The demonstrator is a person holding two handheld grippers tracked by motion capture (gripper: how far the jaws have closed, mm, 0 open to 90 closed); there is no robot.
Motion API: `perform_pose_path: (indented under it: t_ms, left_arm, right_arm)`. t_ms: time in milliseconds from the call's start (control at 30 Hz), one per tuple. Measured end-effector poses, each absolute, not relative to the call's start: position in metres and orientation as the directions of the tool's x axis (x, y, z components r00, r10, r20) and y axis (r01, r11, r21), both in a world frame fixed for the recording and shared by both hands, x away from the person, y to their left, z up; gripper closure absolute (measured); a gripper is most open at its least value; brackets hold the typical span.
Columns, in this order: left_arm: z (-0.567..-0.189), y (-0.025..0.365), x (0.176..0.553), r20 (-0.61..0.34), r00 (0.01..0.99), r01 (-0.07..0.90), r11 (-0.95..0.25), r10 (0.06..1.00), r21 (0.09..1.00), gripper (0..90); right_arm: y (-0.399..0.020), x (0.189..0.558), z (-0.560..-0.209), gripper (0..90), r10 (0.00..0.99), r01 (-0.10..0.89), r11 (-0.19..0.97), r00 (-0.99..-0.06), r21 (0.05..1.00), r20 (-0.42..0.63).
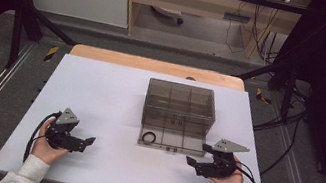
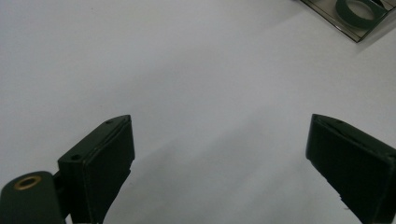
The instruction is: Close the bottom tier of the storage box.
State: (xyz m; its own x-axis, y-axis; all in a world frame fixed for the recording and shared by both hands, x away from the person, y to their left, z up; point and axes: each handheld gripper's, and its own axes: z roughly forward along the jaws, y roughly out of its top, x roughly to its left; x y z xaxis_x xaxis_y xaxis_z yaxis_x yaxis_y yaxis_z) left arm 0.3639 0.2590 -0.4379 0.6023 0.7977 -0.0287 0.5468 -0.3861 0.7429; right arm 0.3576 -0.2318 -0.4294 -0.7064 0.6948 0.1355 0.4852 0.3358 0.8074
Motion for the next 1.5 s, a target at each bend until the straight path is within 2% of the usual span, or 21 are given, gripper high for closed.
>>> perform_pose_path:
  t_ms: [1500]
  left_arm:
    - [-0.439,0.266,0.363,-0.023,0.588,0.546,-0.376,0.809,0.749,7.8]
  right_arm:
    - [-0.214,0.352,-0.43,62.1,0.653,0.48,0.402,-0.747,0.78,0.124]
